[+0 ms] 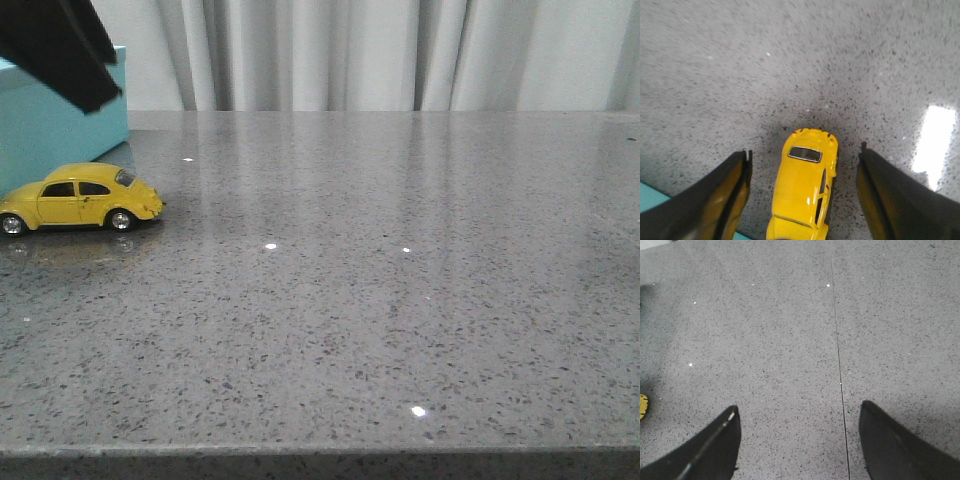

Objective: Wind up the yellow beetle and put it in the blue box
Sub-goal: 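Grasp the yellow car beside the blue box with the left gripper, then lift the car with the left gripper and carry it over the box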

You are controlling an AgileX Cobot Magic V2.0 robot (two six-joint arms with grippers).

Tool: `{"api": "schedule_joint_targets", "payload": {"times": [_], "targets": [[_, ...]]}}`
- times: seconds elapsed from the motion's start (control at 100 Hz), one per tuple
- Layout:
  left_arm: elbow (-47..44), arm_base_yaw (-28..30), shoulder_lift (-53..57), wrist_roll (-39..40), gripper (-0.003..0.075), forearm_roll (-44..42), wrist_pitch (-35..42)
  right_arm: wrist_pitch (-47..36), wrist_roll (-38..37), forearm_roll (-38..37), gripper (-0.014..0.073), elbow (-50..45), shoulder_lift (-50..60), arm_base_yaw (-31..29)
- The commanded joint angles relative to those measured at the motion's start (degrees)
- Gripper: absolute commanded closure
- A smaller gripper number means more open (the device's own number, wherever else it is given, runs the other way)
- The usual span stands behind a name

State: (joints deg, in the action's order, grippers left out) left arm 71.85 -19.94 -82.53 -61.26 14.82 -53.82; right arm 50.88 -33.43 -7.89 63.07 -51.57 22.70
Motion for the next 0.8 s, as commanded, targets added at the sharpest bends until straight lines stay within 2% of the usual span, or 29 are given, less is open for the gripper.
{"api": "schedule_joint_targets", "payload": {"times": [0.0,0.79], "targets": [[2.48,-1.11,-0.47,-0.14,0.0277,-1.13,0.92,-3.95,0.7,-0.2,0.0086,1.42,0.94,-0.18],[2.62,-1.11,-9.67,-0.14,0.0295,-3.14,1.0,-3.95,0.7,0.36,0.0086,1.42,0.94,-0.18]]}}
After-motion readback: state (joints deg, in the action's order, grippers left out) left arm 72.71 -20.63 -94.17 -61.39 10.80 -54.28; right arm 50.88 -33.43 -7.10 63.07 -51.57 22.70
